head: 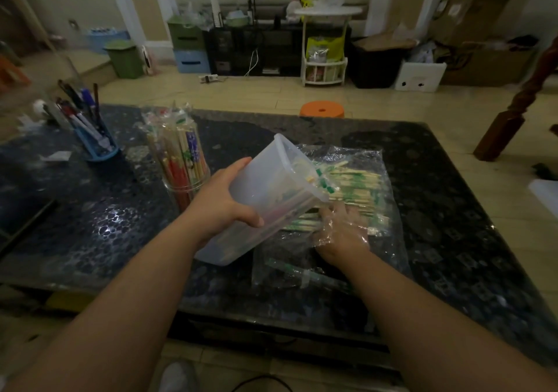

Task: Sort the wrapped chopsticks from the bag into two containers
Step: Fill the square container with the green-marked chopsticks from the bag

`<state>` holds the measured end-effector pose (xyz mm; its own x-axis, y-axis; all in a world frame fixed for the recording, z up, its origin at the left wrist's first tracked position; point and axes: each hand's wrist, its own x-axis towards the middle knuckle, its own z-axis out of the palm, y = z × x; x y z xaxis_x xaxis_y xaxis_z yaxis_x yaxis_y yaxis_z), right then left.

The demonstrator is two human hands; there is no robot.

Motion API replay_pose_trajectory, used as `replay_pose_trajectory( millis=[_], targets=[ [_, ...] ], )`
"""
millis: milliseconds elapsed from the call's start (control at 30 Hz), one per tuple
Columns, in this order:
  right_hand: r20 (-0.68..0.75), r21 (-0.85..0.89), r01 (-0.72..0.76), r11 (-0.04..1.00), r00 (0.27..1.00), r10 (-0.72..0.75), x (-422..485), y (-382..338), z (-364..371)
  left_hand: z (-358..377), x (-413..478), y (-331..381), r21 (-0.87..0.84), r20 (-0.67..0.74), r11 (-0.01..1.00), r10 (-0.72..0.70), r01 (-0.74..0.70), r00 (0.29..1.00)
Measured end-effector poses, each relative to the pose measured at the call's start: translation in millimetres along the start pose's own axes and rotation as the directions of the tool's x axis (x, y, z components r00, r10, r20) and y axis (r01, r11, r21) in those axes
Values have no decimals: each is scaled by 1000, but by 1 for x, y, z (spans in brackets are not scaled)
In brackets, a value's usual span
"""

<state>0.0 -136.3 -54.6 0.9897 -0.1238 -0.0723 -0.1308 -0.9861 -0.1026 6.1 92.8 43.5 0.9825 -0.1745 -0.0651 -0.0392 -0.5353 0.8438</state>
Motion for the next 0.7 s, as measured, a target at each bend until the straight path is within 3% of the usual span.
replay_pose_trajectory(
  millis=[333, 467, 633, 700],
  targets=[
    [101, 144, -51, 988, 994, 36, -14, 1, 0, 0, 0, 0, 32, 6, 999, 4, -4, 1000],
    [134, 127, -31, 991, 991, 14, -14, 0, -5, -1, 1, -1, 33, 12, 999, 0, 0, 1000],
    [74, 104, 29, 994, 997, -37, -13, 2, -10, 0, 1, -1, 30, 23, 1000, -4, 3, 1000],
    [41, -29, 100, 995, 994, -99, -14, 2, -12, 0, 1, -1, 27, 25, 1000, -1, 0, 1000]
  ],
)
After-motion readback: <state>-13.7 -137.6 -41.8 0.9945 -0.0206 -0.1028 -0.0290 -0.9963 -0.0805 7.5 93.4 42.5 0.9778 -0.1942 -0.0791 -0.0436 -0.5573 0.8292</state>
